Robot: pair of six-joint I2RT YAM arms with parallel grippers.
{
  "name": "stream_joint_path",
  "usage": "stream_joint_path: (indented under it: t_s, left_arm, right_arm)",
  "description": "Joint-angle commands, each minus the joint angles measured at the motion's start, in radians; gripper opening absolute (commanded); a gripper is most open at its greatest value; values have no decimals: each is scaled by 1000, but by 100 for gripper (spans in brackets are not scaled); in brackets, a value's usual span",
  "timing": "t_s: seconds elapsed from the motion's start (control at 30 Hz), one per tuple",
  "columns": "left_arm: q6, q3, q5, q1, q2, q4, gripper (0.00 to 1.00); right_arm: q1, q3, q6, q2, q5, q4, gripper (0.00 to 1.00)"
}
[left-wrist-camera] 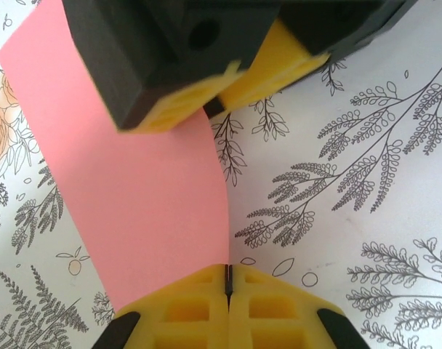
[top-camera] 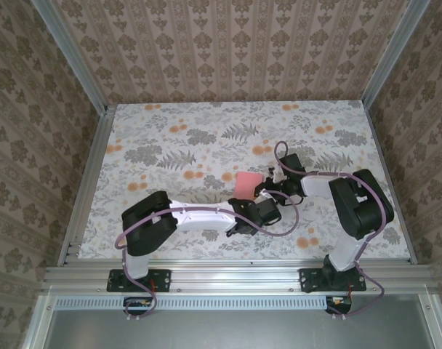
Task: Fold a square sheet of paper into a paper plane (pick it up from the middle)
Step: Third fold the triangle at the center of the table.
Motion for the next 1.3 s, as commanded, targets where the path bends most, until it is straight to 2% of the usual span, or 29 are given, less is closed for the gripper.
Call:
stream_joint_path:
  t_s: [0.0, 0.2, 0.37, 0.47, 0.67, 0.83, 1.03, 1.27]
  left_arm:
    - [-15, -39, 62, 24, -74, 35, 0]
    - [-19, -96, 168, 68, -113, 99, 0]
    - [-20, -106, 210, 93, -121, 113, 0]
    - [-21, -108, 233, 103, -123, 115, 0]
    - [-21, -110, 269, 126, -127, 119, 0]
    - [-19, -112, 346, 167, -127, 135, 0]
    - [-19, -122, 442, 237, -132, 155, 0]
    - [6, -94, 557, 303, -103, 146, 0]
  right_arm:
    - [-39, 43, -88, -72, 58, -136, 31]
    - [-70, 97, -159, -117, 57, -199, 33]
    - [-51, 146, -142, -63, -6, -145, 17]
    - [-27, 185, -149, -11, -10, -145, 14]
    - [7, 255, -198, 112, 16, -187, 11]
    - [10, 304, -312, 177, 53, -268, 10]
    - [10, 343, -421, 216, 110, -351, 9]
    - [12, 370, -479, 237, 108, -385, 9]
